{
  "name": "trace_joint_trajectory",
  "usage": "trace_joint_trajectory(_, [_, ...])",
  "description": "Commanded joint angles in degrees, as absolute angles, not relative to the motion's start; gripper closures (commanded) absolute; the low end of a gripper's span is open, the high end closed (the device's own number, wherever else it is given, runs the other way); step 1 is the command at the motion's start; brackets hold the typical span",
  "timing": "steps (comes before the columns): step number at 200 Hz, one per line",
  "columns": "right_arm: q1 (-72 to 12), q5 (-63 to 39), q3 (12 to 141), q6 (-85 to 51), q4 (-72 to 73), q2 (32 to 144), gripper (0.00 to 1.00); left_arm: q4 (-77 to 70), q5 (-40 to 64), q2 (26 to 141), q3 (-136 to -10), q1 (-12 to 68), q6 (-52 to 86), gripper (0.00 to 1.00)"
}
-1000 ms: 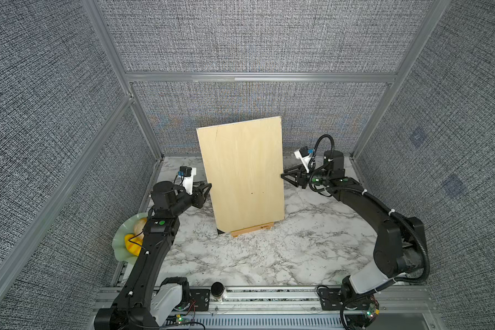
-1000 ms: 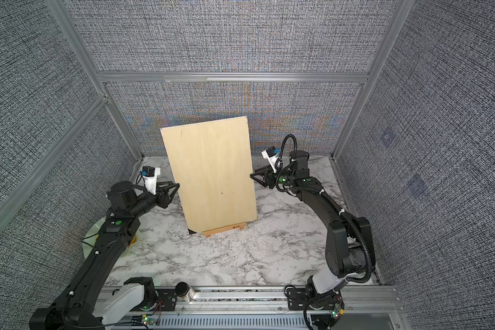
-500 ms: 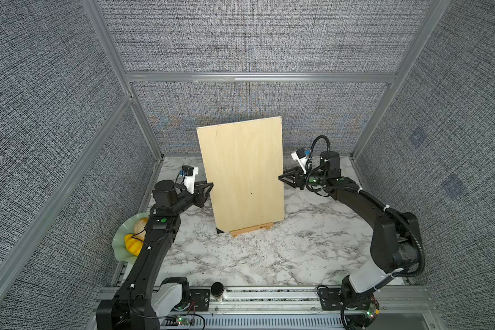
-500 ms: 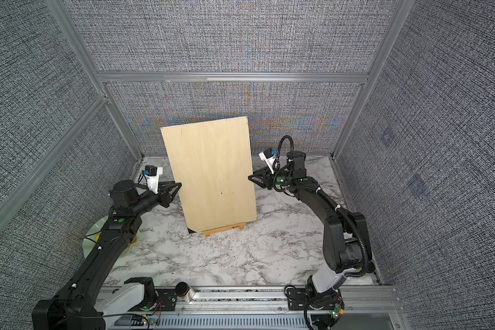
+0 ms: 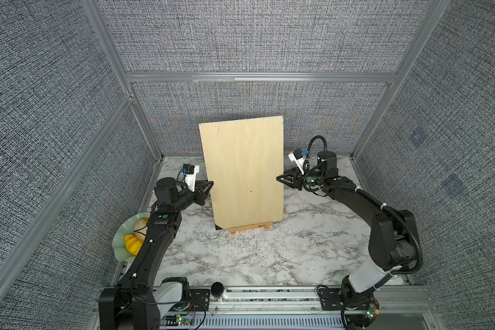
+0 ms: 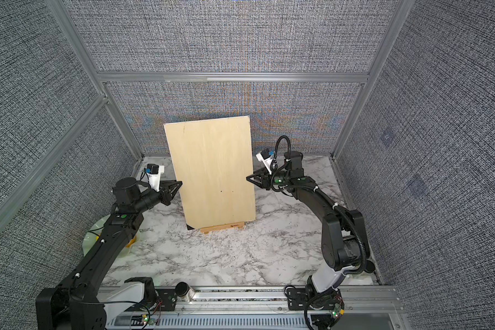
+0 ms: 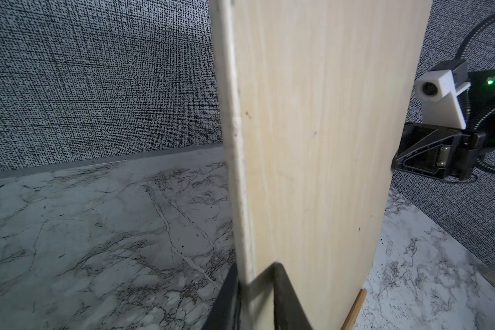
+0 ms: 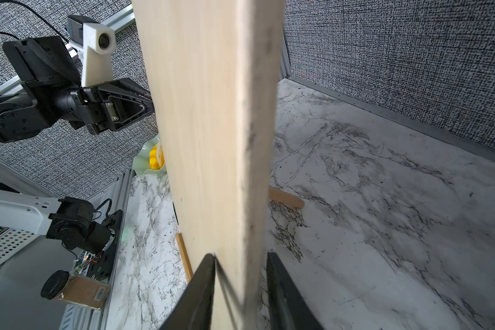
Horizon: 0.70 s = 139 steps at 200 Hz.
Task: Disassemble the easel
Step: Adjust the easel at the center of the board.
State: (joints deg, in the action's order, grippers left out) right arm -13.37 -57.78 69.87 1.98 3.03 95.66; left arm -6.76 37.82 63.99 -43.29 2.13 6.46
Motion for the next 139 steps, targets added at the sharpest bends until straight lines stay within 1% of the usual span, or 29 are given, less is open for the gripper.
trace_joint_trajectory(1, [-13.5,-58.0,69.9,3.4,2.3,95.1,0.69,-5.7,37.7,65.4,-43.7,2.1,5.6,0.81])
trace_joint_trajectory(57, [-13.5,-54.4,68.8,6.4,-1.9,92.4,0.73,-6.6,42.1,68.3,-44.3,2.1,4.9,0.82])
trace_joint_trajectory(139, [-12.9,-49.7,64.2,7.7,-3.0,87.8,0.77,-8.9,48.7,72.3,-44.7,2.1,5.6,0.84])
